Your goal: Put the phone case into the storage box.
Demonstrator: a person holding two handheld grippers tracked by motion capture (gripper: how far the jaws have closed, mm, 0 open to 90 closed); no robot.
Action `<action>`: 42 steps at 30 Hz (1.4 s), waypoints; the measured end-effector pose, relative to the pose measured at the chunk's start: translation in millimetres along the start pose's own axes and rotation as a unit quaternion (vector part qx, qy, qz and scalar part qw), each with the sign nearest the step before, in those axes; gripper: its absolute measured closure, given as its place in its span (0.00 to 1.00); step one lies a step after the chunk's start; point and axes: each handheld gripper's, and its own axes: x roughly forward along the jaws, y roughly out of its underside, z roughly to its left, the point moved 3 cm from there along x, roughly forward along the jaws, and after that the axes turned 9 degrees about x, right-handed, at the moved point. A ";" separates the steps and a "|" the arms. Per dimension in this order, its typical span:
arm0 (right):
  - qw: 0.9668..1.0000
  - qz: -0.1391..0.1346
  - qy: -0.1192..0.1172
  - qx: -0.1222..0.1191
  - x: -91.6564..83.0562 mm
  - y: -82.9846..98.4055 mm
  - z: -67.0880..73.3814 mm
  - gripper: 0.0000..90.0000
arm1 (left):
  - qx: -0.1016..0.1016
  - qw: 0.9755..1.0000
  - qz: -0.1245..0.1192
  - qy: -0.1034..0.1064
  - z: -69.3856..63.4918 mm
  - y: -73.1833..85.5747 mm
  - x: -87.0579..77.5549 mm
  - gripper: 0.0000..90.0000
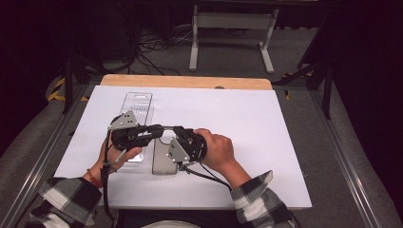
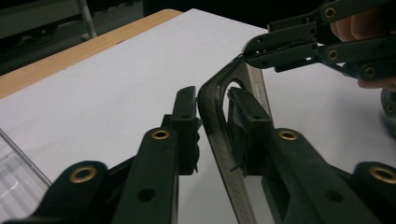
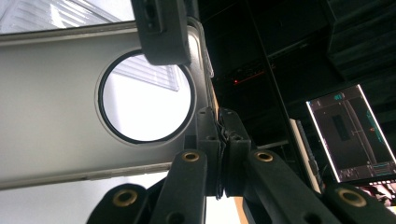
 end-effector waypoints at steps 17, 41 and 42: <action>0.999 -0.038 -0.002 0.026 -10.2 -8.0 -1.1 0.91 | -0.008 0.999 -0.044 -0.017 -1.0 -4.4 -14.2 0.90; 0.963 -0.066 -0.079 0.249 -39.0 58.6 -0.2 0.36 | -0.007 0.998 -0.067 -0.017 2.0 -3.5 -23.6 0.90; 0.961 -0.067 -0.081 0.255 -42.4 62.1 0.7 0.35 | -0.007 0.998 -0.067 -0.016 1.9 -3.6 -23.8 0.90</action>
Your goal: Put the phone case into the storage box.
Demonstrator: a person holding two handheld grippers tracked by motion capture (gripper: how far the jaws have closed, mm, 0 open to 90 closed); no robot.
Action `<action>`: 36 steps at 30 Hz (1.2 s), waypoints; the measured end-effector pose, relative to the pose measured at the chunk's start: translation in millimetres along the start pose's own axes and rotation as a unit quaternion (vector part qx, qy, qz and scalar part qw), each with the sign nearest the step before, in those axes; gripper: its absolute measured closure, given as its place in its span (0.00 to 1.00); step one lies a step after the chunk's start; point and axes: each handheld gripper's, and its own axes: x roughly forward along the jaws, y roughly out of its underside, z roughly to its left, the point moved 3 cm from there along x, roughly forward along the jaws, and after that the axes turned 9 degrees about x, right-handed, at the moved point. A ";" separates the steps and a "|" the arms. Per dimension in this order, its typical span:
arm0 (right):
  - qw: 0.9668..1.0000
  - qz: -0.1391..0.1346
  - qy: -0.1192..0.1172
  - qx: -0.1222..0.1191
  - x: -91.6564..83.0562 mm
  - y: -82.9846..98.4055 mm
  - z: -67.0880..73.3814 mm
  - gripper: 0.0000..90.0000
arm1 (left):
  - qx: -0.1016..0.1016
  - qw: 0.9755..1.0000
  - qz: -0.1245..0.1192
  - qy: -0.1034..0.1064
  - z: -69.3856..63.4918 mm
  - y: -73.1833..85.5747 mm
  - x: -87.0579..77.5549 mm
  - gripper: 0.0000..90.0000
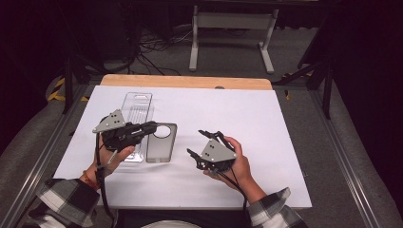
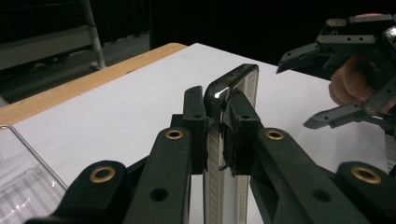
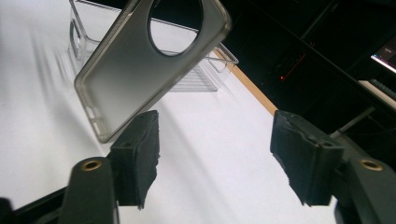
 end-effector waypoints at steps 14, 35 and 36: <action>0.997 0.031 -0.019 0.067 -10.1 48.0 6.9 0.19 | -0.006 1.000 -0.020 -0.005 5.6 -5.5 -6.6 0.90; 0.996 0.017 -0.004 0.089 -11.3 58.7 -5.0 0.18 | 0.001 0.998 -0.056 -0.026 30.6 -17.6 -20.8 0.90; 0.996 0.017 -0.003 0.087 -11.2 59.0 -5.1 0.18 | -0.002 0.998 -0.062 -0.028 31.5 -18.2 -20.9 0.90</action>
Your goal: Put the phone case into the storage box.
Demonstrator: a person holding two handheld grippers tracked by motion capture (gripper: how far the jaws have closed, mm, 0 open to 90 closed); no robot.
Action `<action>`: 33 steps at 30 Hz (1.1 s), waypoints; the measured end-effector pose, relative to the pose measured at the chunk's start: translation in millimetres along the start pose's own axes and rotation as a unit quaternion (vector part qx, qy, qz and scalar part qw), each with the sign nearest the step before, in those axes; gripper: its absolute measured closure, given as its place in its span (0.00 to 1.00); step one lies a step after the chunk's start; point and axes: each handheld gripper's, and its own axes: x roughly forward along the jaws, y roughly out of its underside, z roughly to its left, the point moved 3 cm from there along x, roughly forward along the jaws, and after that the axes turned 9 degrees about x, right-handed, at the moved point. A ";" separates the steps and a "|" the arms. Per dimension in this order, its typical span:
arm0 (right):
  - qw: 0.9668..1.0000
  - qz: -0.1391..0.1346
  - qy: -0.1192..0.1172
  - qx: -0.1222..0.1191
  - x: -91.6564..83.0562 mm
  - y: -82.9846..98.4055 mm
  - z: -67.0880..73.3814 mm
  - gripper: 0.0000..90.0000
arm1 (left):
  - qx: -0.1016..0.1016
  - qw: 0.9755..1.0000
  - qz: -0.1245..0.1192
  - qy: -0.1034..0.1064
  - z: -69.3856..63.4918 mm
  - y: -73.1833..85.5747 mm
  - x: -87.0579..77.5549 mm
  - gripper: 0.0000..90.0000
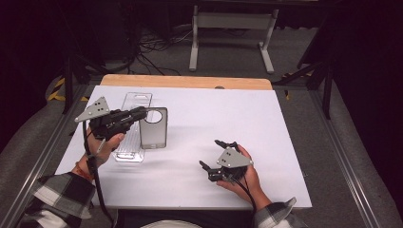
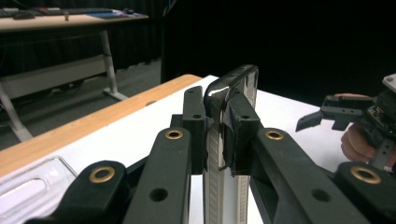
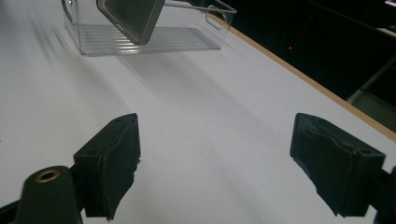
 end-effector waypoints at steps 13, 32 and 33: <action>1.000 0.006 -0.008 0.004 2.0 1.2 -0.2 0.18 | -0.008 0.999 -0.033 -0.004 10.2 -4.9 -22.3 0.90; 1.000 0.021 -0.012 -0.017 5.6 3.0 4.1 0.18 | 0.004 0.998 -0.035 -0.060 33.1 -0.3 -48.8 0.90; 0.999 0.022 -0.012 -0.019 5.9 3.3 4.3 0.18 | 0.005 0.998 -0.033 -0.062 34.0 0.7 -49.1 0.90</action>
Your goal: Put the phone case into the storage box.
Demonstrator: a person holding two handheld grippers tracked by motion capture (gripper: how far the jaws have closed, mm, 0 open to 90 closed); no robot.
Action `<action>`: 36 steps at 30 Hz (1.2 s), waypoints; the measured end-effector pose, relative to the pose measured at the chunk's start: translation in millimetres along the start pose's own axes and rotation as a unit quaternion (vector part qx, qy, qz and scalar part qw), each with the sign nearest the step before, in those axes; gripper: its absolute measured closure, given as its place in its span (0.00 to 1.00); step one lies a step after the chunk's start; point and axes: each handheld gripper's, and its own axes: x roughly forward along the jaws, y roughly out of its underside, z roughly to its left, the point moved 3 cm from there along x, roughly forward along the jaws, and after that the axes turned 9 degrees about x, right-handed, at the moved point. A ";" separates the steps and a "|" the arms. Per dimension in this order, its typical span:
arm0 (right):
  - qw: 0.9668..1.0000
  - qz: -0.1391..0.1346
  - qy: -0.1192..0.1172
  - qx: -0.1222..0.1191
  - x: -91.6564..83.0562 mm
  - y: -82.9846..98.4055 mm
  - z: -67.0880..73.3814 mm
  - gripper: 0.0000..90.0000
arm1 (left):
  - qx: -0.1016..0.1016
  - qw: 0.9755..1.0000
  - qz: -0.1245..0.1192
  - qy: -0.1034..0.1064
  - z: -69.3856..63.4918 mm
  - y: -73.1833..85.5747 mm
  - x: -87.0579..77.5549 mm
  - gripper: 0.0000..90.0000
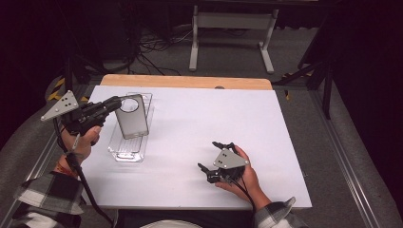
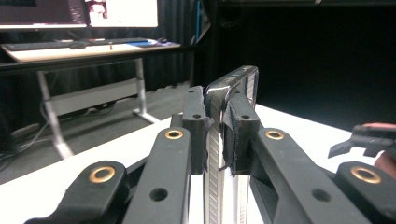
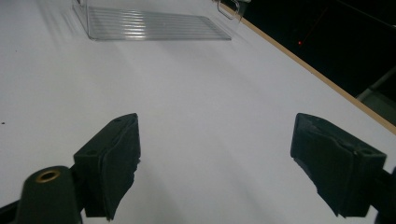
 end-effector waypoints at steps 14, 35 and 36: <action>1.000 0.007 -0.005 -0.009 1.9 0.8 2.4 0.18 | 0.007 1.000 0.001 -0.015 9.6 7.1 -4.2 0.90; 1.000 0.015 -0.012 -0.010 6.0 2.4 4.9 0.18 | 0.026 0.998 0.041 -0.032 19.3 30.7 23.7 0.90; 1.000 0.016 -0.012 -0.011 6.2 2.4 5.0 0.18 | 0.026 0.998 0.040 -0.035 20.6 33.1 26.7 0.90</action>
